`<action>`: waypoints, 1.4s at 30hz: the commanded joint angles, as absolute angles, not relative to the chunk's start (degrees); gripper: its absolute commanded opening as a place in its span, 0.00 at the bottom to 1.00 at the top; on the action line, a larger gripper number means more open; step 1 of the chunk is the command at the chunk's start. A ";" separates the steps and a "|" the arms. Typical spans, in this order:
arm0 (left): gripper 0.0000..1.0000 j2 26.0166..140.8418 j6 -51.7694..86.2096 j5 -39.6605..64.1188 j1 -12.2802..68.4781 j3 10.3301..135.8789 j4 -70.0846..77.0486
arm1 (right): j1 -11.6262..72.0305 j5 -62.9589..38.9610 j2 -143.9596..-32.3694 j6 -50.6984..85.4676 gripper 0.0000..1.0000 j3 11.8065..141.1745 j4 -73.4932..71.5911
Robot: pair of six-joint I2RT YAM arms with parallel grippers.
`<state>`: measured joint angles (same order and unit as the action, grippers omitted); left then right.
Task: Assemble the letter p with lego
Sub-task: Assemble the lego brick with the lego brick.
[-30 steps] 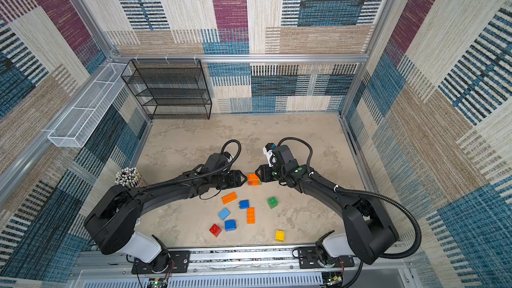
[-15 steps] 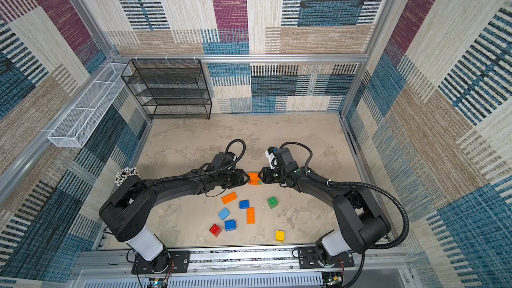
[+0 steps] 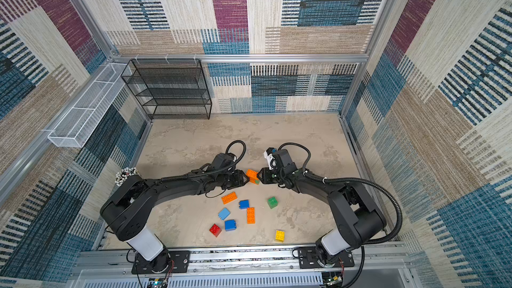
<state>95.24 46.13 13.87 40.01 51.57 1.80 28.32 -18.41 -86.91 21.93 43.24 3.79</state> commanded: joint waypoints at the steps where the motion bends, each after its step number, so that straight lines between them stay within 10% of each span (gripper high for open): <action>1: 0.59 93.26 44.88 13.96 39.65 52.65 1.03 | 28.30 -16.11 -87.07 20.49 0.35 44.37 6.26; 30: 0.32 101.41 45.22 15.28 38.84 52.22 3.80 | 28.30 -16.17 -87.68 19.25 0.38 46.03 6.34; 42: 0.61 93.96 42.82 11.54 38.55 58.79 -6.48 | 28.30 -10.03 -74.10 17.12 0.66 51.28 18.81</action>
